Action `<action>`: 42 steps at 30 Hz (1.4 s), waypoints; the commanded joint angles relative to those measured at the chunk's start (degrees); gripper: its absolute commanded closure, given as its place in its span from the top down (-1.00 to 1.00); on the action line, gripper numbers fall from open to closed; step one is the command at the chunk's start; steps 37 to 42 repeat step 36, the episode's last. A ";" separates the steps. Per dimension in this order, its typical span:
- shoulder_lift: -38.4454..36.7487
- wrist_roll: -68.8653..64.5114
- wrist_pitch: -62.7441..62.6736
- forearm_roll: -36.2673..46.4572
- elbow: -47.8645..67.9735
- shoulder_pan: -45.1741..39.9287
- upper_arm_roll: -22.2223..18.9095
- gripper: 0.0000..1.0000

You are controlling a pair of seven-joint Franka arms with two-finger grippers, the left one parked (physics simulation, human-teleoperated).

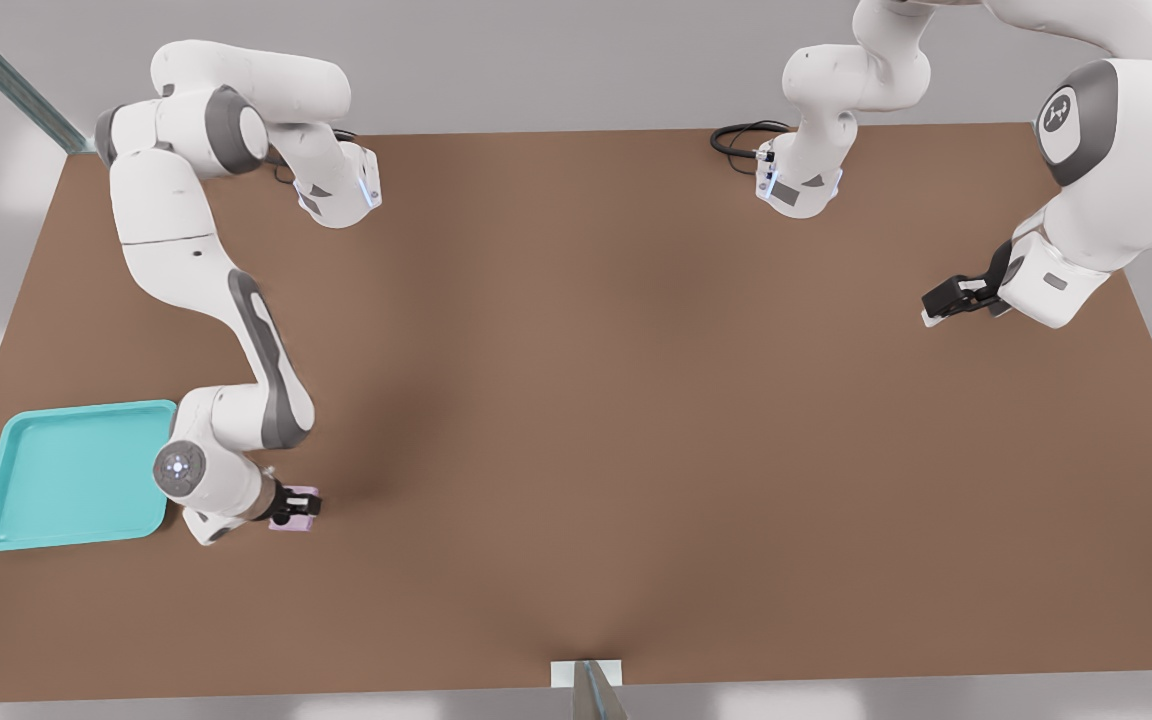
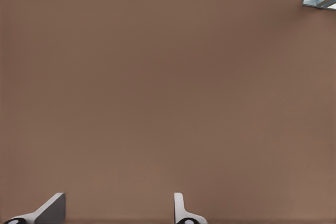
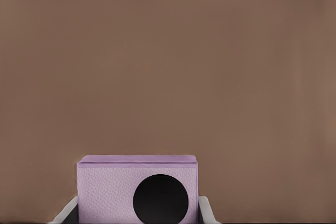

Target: Keep left arm still and place phone on the tray with right arm

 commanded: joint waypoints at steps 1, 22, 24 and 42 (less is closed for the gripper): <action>-1.16 -11.77 -4.08 -0.55 -0.02 -3.42 0.00 0.41; -16.53 -18.48 -18.82 -4.93 6.57 -14.09 7.82 1.00; -23.21 -6.61 -26.04 -6.35 6.57 -4.32 7.99 1.00; -30.61 -3.43 -38.97 -0.20 8.32 12.04 -6.95 1.00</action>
